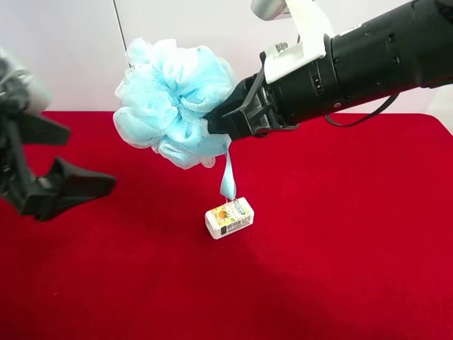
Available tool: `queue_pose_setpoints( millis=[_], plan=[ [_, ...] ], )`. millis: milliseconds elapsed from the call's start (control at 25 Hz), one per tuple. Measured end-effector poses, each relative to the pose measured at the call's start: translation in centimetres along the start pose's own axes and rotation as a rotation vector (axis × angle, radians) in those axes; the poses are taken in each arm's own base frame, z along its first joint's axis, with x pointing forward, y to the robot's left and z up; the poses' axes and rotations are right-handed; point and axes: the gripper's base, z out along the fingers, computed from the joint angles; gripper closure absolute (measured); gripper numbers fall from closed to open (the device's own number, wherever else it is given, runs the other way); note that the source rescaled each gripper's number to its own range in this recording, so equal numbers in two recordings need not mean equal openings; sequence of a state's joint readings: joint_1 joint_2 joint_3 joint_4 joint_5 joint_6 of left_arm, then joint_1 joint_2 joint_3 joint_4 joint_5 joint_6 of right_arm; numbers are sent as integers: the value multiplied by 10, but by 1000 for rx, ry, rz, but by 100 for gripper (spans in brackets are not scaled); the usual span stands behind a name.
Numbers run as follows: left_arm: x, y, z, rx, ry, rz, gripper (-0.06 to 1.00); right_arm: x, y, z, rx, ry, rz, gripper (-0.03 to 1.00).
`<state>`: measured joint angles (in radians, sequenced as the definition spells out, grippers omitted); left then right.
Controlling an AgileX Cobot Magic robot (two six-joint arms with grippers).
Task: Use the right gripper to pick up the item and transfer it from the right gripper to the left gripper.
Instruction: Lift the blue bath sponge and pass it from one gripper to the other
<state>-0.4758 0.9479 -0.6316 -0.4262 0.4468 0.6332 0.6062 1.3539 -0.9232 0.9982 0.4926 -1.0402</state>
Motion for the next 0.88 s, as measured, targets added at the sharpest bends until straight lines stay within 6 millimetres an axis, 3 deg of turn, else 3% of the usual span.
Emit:
queue_pose_setpoints(
  millis=[240,600,880],
  plan=[
    [-25,-9,15,9,-102,50,-6,0,1,0,-6,2,-1,97],
    [-33,-32,44,46,-154,106,-6,1,2,0,-23,10,2,97],
    [-35,-33,54,24,-181,110,-4,1,2,0,-24,11,2,97]
  ],
)
